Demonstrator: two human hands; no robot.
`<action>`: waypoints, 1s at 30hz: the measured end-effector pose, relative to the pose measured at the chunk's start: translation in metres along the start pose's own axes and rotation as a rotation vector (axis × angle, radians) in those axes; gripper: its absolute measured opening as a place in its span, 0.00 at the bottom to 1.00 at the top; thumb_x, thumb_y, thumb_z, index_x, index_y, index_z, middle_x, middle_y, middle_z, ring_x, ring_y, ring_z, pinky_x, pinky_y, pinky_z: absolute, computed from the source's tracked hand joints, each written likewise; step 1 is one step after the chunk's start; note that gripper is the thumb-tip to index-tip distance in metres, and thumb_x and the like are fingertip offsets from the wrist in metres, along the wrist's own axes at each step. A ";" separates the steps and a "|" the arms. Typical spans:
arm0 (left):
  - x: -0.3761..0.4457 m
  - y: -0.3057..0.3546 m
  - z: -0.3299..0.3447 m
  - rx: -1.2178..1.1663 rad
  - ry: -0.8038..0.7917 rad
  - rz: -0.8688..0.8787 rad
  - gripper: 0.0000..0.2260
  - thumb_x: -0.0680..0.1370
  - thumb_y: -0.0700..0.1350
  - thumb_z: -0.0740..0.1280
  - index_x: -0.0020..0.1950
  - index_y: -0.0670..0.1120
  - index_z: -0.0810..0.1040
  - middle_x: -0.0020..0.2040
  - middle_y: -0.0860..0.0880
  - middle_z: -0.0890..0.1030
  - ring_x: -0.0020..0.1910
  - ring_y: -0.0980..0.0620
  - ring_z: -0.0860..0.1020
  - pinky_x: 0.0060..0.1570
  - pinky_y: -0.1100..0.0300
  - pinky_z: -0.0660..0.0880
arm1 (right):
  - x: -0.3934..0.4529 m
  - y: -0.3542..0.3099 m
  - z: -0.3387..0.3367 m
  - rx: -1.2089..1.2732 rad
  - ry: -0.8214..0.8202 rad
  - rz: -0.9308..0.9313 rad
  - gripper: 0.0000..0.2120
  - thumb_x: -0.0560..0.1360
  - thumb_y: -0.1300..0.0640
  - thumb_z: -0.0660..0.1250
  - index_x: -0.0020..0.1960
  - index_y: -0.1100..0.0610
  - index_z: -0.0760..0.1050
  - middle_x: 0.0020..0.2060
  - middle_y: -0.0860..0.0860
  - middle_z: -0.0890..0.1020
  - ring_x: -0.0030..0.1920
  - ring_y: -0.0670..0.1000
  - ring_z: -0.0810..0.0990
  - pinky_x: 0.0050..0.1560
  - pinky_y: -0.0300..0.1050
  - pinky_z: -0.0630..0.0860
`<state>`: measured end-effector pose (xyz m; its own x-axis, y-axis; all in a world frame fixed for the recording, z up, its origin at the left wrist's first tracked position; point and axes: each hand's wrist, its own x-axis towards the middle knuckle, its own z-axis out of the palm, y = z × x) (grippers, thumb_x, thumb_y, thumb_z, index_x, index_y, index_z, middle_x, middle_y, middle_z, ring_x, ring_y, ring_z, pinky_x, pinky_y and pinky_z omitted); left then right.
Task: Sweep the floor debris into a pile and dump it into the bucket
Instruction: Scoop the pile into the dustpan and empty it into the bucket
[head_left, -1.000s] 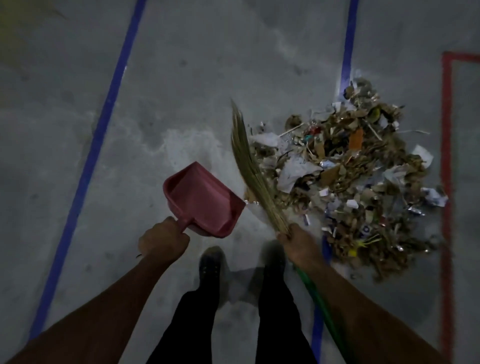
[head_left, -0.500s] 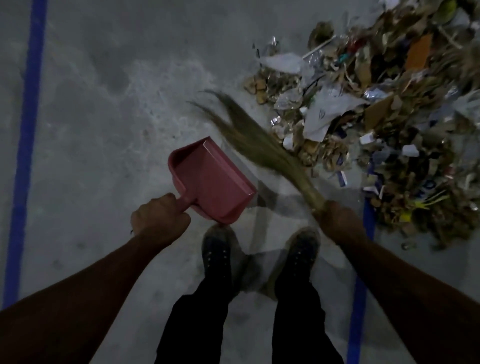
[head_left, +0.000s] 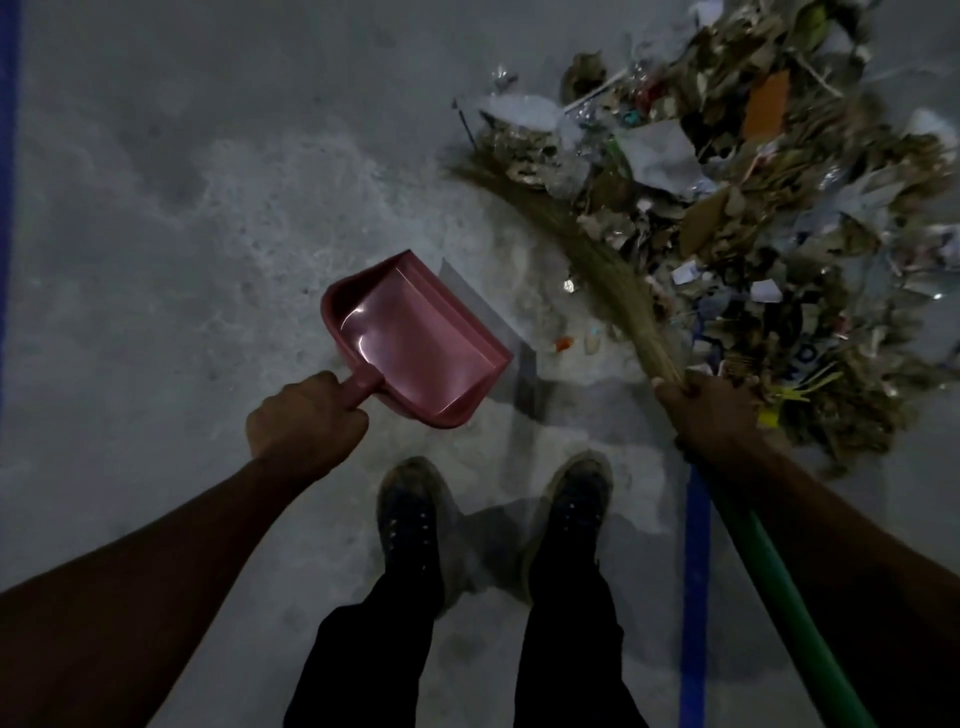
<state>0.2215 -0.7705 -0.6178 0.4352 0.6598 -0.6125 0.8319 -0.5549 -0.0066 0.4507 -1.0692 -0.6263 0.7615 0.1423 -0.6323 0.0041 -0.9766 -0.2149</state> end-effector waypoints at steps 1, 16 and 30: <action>-0.001 0.002 -0.004 -0.003 0.002 0.002 0.08 0.73 0.50 0.64 0.48 0.47 0.73 0.36 0.50 0.71 0.39 0.44 0.74 0.41 0.57 0.67 | -0.012 -0.002 -0.004 0.044 -0.012 -0.016 0.19 0.80 0.46 0.62 0.41 0.61 0.73 0.32 0.60 0.79 0.26 0.54 0.80 0.24 0.40 0.71; 0.001 0.031 -0.041 0.007 -0.011 0.048 0.11 0.73 0.52 0.64 0.51 0.47 0.74 0.38 0.50 0.71 0.38 0.47 0.72 0.41 0.58 0.68 | -0.097 -0.018 -0.043 0.409 -0.081 -0.003 0.11 0.80 0.46 0.62 0.55 0.52 0.75 0.33 0.53 0.78 0.28 0.53 0.79 0.24 0.43 0.74; 0.028 0.068 -0.027 0.131 -0.073 0.064 0.15 0.74 0.54 0.62 0.54 0.45 0.74 0.50 0.44 0.79 0.47 0.43 0.79 0.46 0.56 0.72 | -0.048 0.003 -0.063 0.302 0.055 0.016 0.31 0.74 0.58 0.67 0.75 0.46 0.61 0.55 0.53 0.75 0.52 0.59 0.76 0.50 0.52 0.74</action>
<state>0.2996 -0.7759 -0.6138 0.4554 0.5850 -0.6711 0.7491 -0.6591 -0.0662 0.4550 -1.0889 -0.5501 0.7938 0.1102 -0.5982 -0.1948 -0.8856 -0.4216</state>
